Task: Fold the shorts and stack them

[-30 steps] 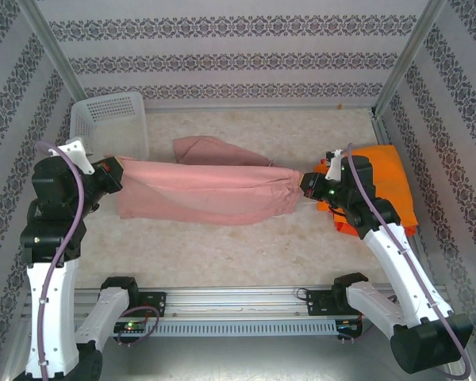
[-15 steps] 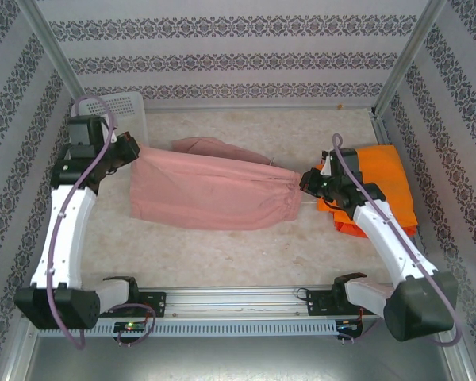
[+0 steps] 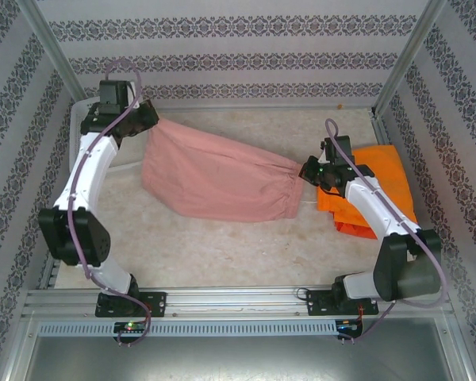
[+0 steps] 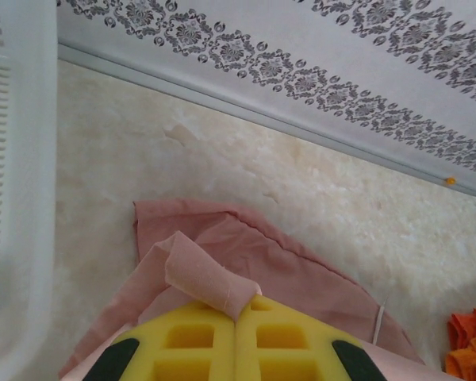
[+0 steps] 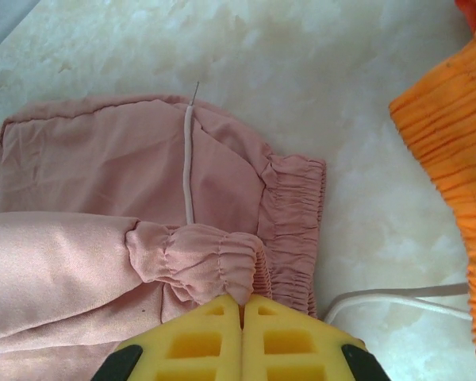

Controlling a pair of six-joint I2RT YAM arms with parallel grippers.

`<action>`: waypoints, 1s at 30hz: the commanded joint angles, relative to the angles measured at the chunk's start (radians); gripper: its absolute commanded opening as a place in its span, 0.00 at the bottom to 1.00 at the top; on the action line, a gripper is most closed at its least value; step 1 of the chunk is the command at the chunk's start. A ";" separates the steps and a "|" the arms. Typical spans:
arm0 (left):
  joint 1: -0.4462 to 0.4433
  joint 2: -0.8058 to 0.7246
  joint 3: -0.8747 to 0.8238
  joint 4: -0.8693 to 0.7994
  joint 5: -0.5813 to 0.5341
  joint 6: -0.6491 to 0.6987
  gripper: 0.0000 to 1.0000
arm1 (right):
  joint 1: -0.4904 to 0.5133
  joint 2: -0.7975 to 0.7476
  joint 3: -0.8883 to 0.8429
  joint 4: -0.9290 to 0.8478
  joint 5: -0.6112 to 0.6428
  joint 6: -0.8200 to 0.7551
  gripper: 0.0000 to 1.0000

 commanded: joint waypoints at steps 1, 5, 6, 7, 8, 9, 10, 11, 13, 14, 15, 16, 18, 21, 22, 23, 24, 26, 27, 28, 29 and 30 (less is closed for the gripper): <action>-0.011 0.096 0.110 0.033 -0.013 0.003 0.00 | -0.015 0.048 0.046 0.028 0.041 0.017 0.00; -0.024 0.259 0.251 0.046 0.026 -0.029 0.00 | -0.027 0.117 0.079 0.049 0.061 0.051 0.02; -0.028 0.306 0.298 0.040 0.030 -0.035 0.00 | -0.029 0.137 0.091 0.054 0.068 0.057 0.06; -0.033 0.354 0.353 0.019 0.030 -0.038 0.02 | -0.032 0.159 0.108 0.053 0.076 0.060 0.10; -0.036 0.398 0.401 -0.002 0.032 -0.037 0.06 | -0.035 0.177 0.123 0.045 0.085 0.061 0.14; -0.039 0.451 0.468 -0.029 0.038 -0.041 0.13 | -0.040 0.196 0.146 0.035 0.095 0.062 0.22; -0.039 0.498 0.534 -0.056 0.053 -0.049 0.27 | -0.048 0.213 0.162 0.029 0.093 0.068 0.34; -0.039 0.539 0.593 -0.082 0.073 -0.056 0.36 | -0.057 0.224 0.173 0.027 0.088 0.074 0.45; -0.039 0.614 0.768 -0.183 0.090 -0.055 0.55 | -0.077 0.230 0.193 0.019 0.063 0.094 0.61; -0.040 0.632 0.837 -0.225 0.097 -0.052 0.62 | -0.086 0.221 0.195 0.021 0.050 0.101 0.63; -0.041 0.635 0.891 -0.257 0.108 -0.046 0.67 | -0.090 0.202 0.190 0.024 0.041 0.106 0.66; -0.043 0.616 0.909 -0.274 0.116 -0.038 0.71 | -0.089 0.178 0.181 0.029 0.032 0.110 0.67; -0.055 0.536 0.864 -0.277 0.129 -0.013 0.76 | -0.078 0.115 0.153 0.053 0.001 0.121 0.69; -0.086 0.356 0.630 -0.214 0.129 0.011 0.87 | -0.008 0.038 0.117 0.077 -0.009 0.104 0.74; -0.099 0.279 0.504 -0.150 0.141 0.005 0.90 | 0.028 0.025 0.114 0.071 -0.006 0.091 0.75; -0.110 0.214 0.381 -0.077 0.149 -0.014 0.94 | 0.056 0.019 0.114 0.061 -0.006 0.082 0.76; -0.125 0.141 0.232 0.019 0.153 -0.047 0.99 | 0.090 0.016 0.111 0.056 -0.008 0.081 0.77; -0.144 0.023 -0.036 0.232 0.172 -0.126 1.00 | 0.148 0.022 0.091 0.077 -0.027 0.090 0.78; -0.154 -0.021 -0.155 0.326 0.179 -0.171 1.00 | 0.178 0.032 0.080 0.084 -0.033 0.098 0.78; -0.163 -0.049 -0.250 0.407 0.184 -0.206 1.00 | 0.208 0.045 0.071 0.088 -0.038 0.102 0.79; -0.172 -0.064 -0.313 0.453 0.189 -0.225 1.00 | 0.235 0.058 0.066 0.088 -0.042 0.101 0.79; -0.183 -0.071 -0.370 0.485 0.185 -0.236 1.00 | 0.263 0.074 0.060 0.087 -0.043 0.101 0.79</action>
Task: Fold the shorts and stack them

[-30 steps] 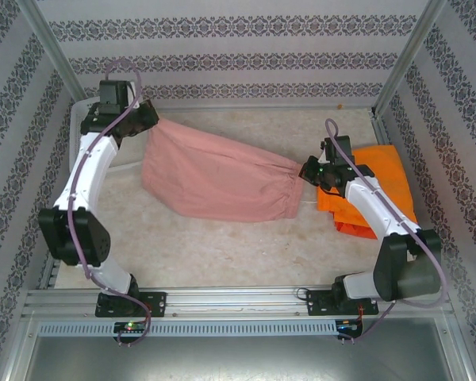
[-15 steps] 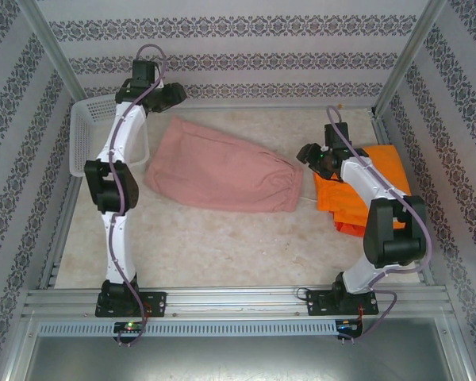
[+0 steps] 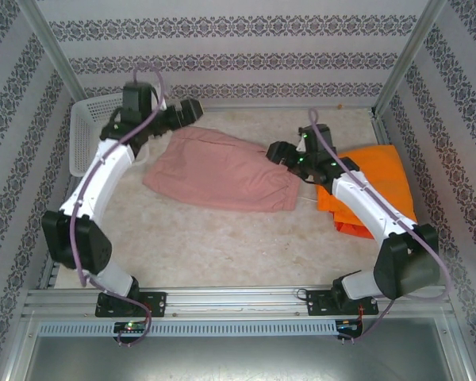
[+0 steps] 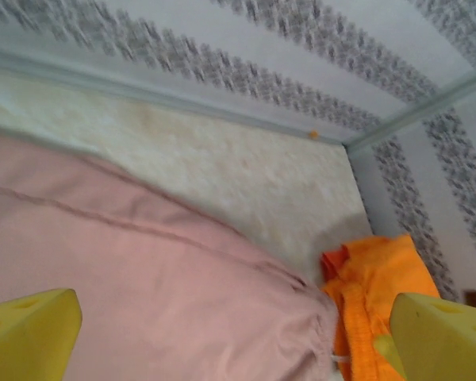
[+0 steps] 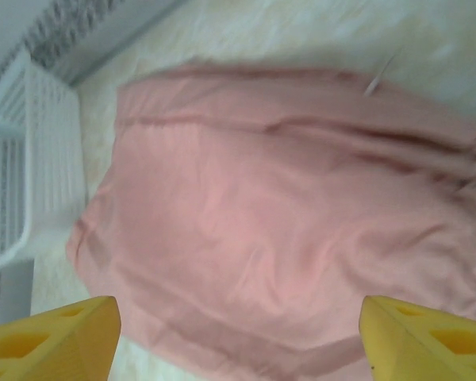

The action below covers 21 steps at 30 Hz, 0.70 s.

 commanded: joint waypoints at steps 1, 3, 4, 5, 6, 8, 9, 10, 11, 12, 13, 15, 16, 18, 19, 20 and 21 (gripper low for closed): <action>-0.018 0.039 -0.199 0.260 0.008 -0.103 1.00 | 0.069 0.057 -0.047 -0.003 -0.023 -0.001 0.79; -0.033 0.049 -0.265 0.294 0.001 -0.108 1.00 | 0.105 0.083 -0.071 0.006 -0.017 -0.004 0.80; -0.040 0.056 -0.302 0.318 -0.003 -0.116 1.00 | 0.116 0.096 -0.089 0.010 -0.011 -0.004 0.80; -0.044 0.063 -0.335 0.345 -0.005 -0.122 1.00 | 0.119 0.106 -0.103 0.015 -0.007 -0.003 0.80; -0.046 0.071 -0.372 0.377 -0.010 -0.132 1.00 | 0.119 0.119 -0.119 0.021 -0.001 -0.001 0.80; -0.053 0.085 -0.440 0.425 -0.025 -0.144 1.00 | 0.116 0.144 -0.139 0.021 0.009 -0.010 0.80; -0.056 0.094 -0.471 0.448 -0.029 -0.148 1.00 | 0.114 0.157 -0.146 0.019 0.015 -0.016 0.80; -0.057 0.101 -0.497 0.464 -0.036 -0.153 1.00 | 0.112 0.166 -0.151 0.016 0.016 -0.020 0.80; -0.059 0.106 -0.519 0.474 -0.040 -0.155 1.00 | 0.110 0.174 -0.158 0.017 0.016 -0.024 0.80; -0.059 0.109 -0.544 0.484 -0.041 -0.157 1.00 | 0.110 0.179 -0.164 0.017 0.016 -0.028 0.80; -0.059 0.108 -0.567 0.494 -0.044 -0.159 1.00 | 0.111 0.185 -0.170 0.015 0.013 -0.033 0.80; -0.061 0.097 -0.618 0.516 -0.056 -0.160 1.00 | 0.109 0.193 -0.176 0.010 0.009 -0.047 0.80; -0.061 0.090 -0.645 0.524 -0.066 -0.160 1.00 | 0.108 0.197 -0.180 0.004 0.008 -0.054 0.80; -0.061 0.072 -0.696 0.537 -0.077 -0.163 1.00 | 0.107 0.203 -0.187 -0.005 -0.001 -0.067 0.80; -0.062 0.060 -0.725 0.543 -0.081 -0.166 1.00 | 0.108 0.205 -0.191 -0.009 -0.008 -0.074 0.80; -0.063 0.048 -0.753 0.548 -0.087 -0.170 1.00 | 0.107 0.205 -0.194 -0.015 -0.015 -0.080 0.80; -0.065 0.033 -0.787 0.556 -0.092 -0.177 1.00 | 0.107 0.204 -0.200 -0.020 -0.024 -0.088 0.80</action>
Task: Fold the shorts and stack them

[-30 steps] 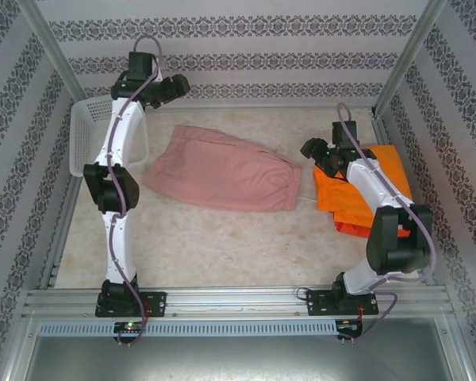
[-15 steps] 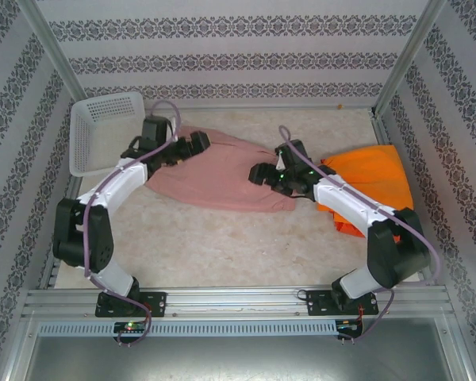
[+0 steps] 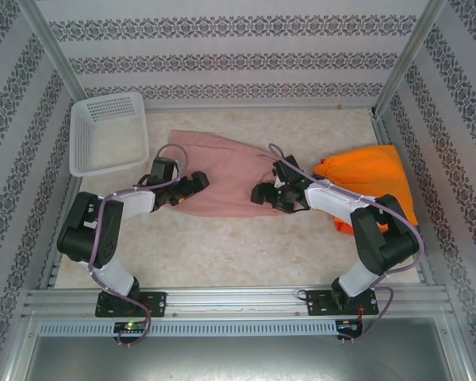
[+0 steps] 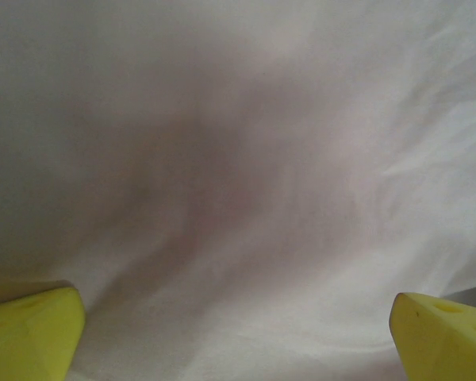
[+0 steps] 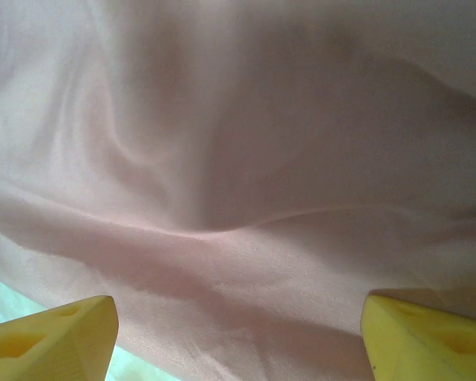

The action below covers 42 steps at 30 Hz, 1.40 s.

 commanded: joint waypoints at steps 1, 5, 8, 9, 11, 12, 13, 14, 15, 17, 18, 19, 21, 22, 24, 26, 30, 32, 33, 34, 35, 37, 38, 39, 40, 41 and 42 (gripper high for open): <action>-0.015 -0.065 -0.099 0.048 -0.045 -0.030 0.99 | -0.012 0.010 -0.034 -0.032 -0.024 -0.048 0.80; -0.042 -0.200 -0.248 0.040 -0.079 -0.069 0.99 | -0.011 -0.030 -0.066 -0.070 -0.071 -0.095 0.80; -0.082 -0.384 -0.368 -0.003 -0.116 -0.127 0.99 | -0.012 -0.112 -0.111 -0.089 -0.108 -0.124 0.80; -0.091 -0.450 -0.388 -0.038 -0.129 -0.138 0.99 | -0.011 -0.141 -0.122 -0.090 -0.117 -0.130 0.80; -0.099 -0.616 -0.402 -0.149 -0.158 -0.136 1.00 | -0.012 -0.211 -0.127 -0.107 -0.126 -0.147 0.80; -0.099 -0.686 -0.391 -0.204 -0.175 -0.127 1.00 | -0.012 -0.239 -0.120 -0.119 -0.126 -0.156 0.80; -0.098 -0.758 -0.370 -0.273 -0.198 -0.110 1.00 | -0.012 -0.268 -0.107 -0.128 -0.122 -0.158 0.80; -0.098 -0.822 -0.339 -0.331 -0.224 -0.093 1.00 | -0.013 -0.293 -0.092 -0.130 -0.122 -0.159 0.80; -0.096 -0.859 -0.310 -0.373 -0.248 -0.081 1.00 | -0.013 -0.306 -0.076 -0.127 -0.125 -0.157 0.80; -0.087 -0.889 -0.240 -0.426 -0.276 -0.050 1.00 | -0.012 -0.310 -0.029 -0.121 -0.134 -0.145 0.81; -0.080 -0.878 -0.213 -0.428 -0.271 -0.040 1.00 | -0.012 -0.301 -0.007 -0.119 -0.142 -0.143 0.81; -0.069 -0.850 -0.186 -0.419 -0.254 -0.037 1.00 | -0.012 -0.284 0.019 -0.112 -0.151 -0.138 0.81; -0.046 -0.773 -0.143 -0.376 -0.192 -0.043 1.00 | -0.013 -0.237 0.068 -0.107 -0.158 -0.131 0.81; -0.036 -0.729 -0.123 -0.348 -0.160 -0.048 1.00 | -0.015 -0.206 0.096 -0.106 -0.160 -0.127 0.81; -0.028 -0.643 -0.094 -0.304 -0.126 -0.053 1.00 | -0.014 -0.138 0.156 -0.102 -0.182 -0.115 0.80; -0.027 -0.578 -0.093 -0.251 -0.117 -0.067 1.00 | -0.004 -0.062 0.229 -0.096 -0.225 -0.098 0.80; -0.025 -0.527 -0.150 -0.139 -0.120 -0.116 1.00 | 0.033 0.067 0.358 -0.081 -0.265 -0.089 0.80; -0.024 -0.521 -0.181 -0.110 -0.133 -0.126 1.00 | 0.039 0.143 0.421 -0.086 -0.291 -0.077 0.80; -0.023 -0.520 -0.190 -0.105 -0.137 -0.128 1.00 | 0.038 0.175 0.444 -0.082 -0.303 -0.075 0.80; -0.021 -0.521 -0.198 -0.101 -0.140 -0.127 1.00 | 0.035 0.211 0.470 -0.083 -0.305 -0.077 0.80; -0.020 -0.525 -0.207 -0.100 -0.143 -0.125 1.00 | 0.031 0.248 0.499 -0.094 -0.299 -0.081 0.80; -0.017 -0.532 -0.220 -0.107 -0.143 -0.120 1.00 | 0.016 0.315 0.549 -0.101 -0.302 -0.086 0.80; -0.015 -0.538 -0.227 -0.110 -0.145 -0.118 1.00 | 0.004 0.350 0.573 -0.103 -0.303 -0.080 0.80; -0.014 -0.545 -0.233 -0.111 -0.149 -0.116 1.00 | -0.007 0.386 0.598 -0.103 -0.305 -0.075 0.79; -0.013 -0.553 -0.241 -0.113 -0.153 -0.116 1.00 | -0.017 0.416 0.618 -0.098 -0.308 -0.071 0.79; -0.013 -0.559 -0.249 -0.114 -0.156 -0.117 1.00 | -0.030 0.450 0.641 -0.097 -0.309 -0.065 0.79; -0.012 -0.567 -0.258 -0.115 -0.162 -0.118 1.00 | -0.040 0.483 0.664 -0.096 -0.311 -0.058 0.79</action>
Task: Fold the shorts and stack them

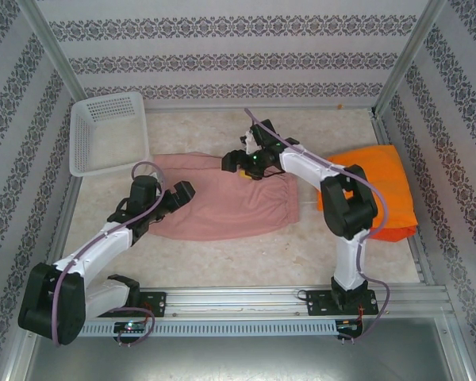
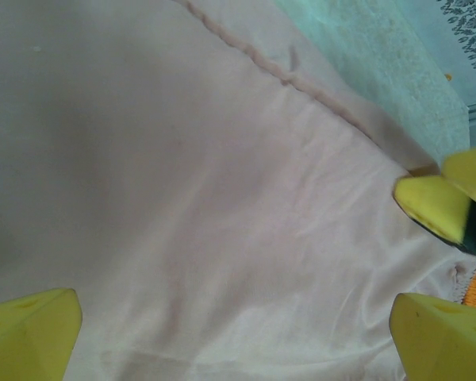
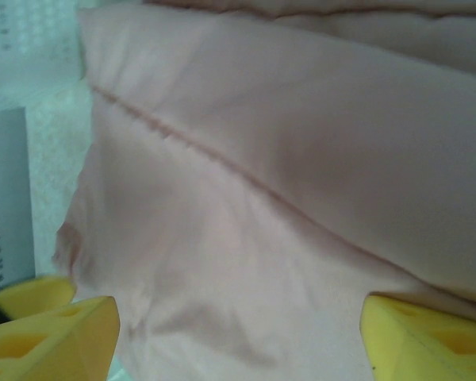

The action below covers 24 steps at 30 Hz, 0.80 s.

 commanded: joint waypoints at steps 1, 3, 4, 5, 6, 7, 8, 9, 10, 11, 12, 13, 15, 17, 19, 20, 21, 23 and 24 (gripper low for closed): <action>0.014 -0.038 -0.030 0.042 -0.022 -0.011 1.00 | -0.043 0.097 0.077 -0.004 -0.024 0.027 0.79; 0.015 -0.048 -0.046 0.040 -0.028 -0.012 1.00 | -0.057 0.154 0.110 0.000 -0.038 0.047 0.79; 0.018 -0.051 -0.054 0.038 -0.028 -0.012 1.00 | -0.061 0.182 0.123 0.003 -0.049 0.059 0.79; 0.018 -0.056 -0.062 0.037 -0.030 -0.013 1.00 | -0.066 0.208 0.136 0.004 -0.061 0.071 0.79; 0.019 -0.059 -0.068 0.037 -0.031 -0.015 1.00 | -0.070 0.226 0.142 0.004 -0.071 0.078 0.79; 0.021 -0.064 -0.072 0.036 -0.032 -0.015 1.00 | -0.073 0.241 0.146 0.009 -0.081 0.085 0.79; 0.022 -0.068 -0.076 0.035 -0.032 -0.015 1.00 | -0.074 0.250 0.146 0.013 -0.087 0.091 0.79; 0.023 -0.072 -0.075 0.033 -0.033 -0.016 1.00 | -0.075 0.254 0.145 0.015 -0.091 0.094 0.79; 0.024 -0.076 -0.072 0.029 -0.032 -0.015 1.00 | -0.075 0.255 0.144 0.018 -0.095 0.097 0.79; 0.026 -0.079 -0.066 0.025 -0.031 -0.015 1.00 | -0.074 0.253 0.141 0.020 -0.101 0.099 0.79; 0.028 -0.084 -0.057 0.019 -0.031 -0.012 1.00 | -0.073 0.245 0.137 0.024 -0.107 0.102 0.79; 0.027 -0.086 -0.048 0.015 -0.030 -0.011 1.00 | -0.073 0.233 0.134 0.028 -0.115 0.102 0.79; 0.027 -0.090 -0.021 0.005 -0.018 -0.007 1.00 | -0.073 0.183 0.119 0.041 -0.122 0.100 0.79; 0.028 -0.090 0.003 0.001 -0.003 -0.003 1.00 | -0.071 0.113 0.097 0.052 -0.121 0.091 0.80; 0.027 -0.086 0.023 0.004 0.009 0.004 1.00 | -0.069 0.025 0.063 0.051 -0.107 0.068 0.80; 0.028 -0.079 0.031 0.003 0.010 0.009 1.00 | -0.069 -0.027 0.037 0.051 -0.094 0.054 0.81; 0.028 -0.072 0.037 0.005 0.011 0.014 1.00 | -0.071 -0.078 0.008 0.051 -0.077 0.038 0.81; 0.030 -0.051 0.032 0.020 0.009 0.015 1.00 | -0.077 -0.160 -0.050 0.044 -0.050 0.015 0.82; 0.031 -0.037 0.025 0.035 0.011 0.012 1.00 | -0.082 -0.192 -0.079 0.041 -0.040 0.010 0.82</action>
